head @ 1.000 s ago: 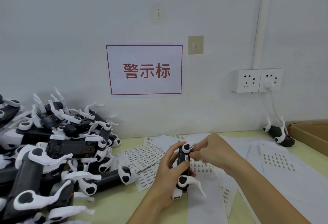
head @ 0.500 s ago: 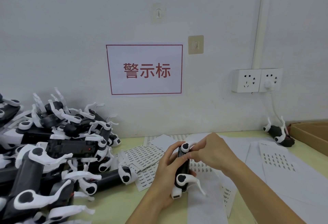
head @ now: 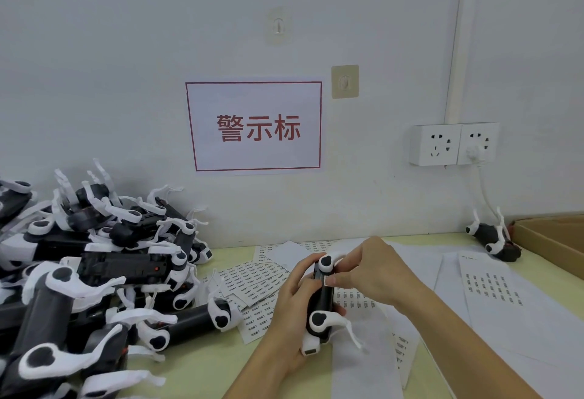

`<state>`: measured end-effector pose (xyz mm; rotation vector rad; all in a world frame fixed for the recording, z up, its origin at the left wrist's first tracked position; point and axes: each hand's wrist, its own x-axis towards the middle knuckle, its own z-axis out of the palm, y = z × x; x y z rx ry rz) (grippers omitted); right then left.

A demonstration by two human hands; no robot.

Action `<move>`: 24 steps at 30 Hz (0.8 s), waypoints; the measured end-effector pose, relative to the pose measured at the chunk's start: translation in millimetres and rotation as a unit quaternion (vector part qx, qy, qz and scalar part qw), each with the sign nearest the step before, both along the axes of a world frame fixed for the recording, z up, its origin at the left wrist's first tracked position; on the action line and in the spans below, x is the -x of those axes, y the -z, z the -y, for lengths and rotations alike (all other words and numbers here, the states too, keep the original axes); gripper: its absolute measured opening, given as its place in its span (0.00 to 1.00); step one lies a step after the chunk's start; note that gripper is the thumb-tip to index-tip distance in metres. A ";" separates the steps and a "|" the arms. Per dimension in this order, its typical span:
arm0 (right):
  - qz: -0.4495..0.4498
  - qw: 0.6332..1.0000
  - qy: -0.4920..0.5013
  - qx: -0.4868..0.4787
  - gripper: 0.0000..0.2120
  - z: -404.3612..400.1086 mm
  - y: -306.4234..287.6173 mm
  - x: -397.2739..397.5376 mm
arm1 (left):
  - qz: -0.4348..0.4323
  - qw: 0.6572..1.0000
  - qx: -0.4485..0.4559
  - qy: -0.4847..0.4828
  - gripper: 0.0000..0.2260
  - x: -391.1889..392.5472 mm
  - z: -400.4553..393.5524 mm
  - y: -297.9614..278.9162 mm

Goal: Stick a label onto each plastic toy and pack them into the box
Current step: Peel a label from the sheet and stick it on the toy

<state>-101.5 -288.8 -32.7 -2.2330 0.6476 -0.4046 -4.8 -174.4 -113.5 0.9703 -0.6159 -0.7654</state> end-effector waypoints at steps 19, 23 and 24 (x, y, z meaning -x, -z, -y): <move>0.007 1.000 0.012 0.021 0.09 4.4 3.4 -1.6 | 0.036 0.999 -0.001 -0.008 0.21 3.2 -3.1 -1.9; 0.004 1.000 0.001 0.019 0.09 5.9 2.0 -0.8 | 0.003 1.000 0.008 0.019 0.23 1.0 -2.2 -2.1; -0.001 1.000 -0.009 0.024 0.09 7.1 0.4 -0.1 | -0.014 0.999 0.013 0.031 0.24 0.9 -2.5 -2.7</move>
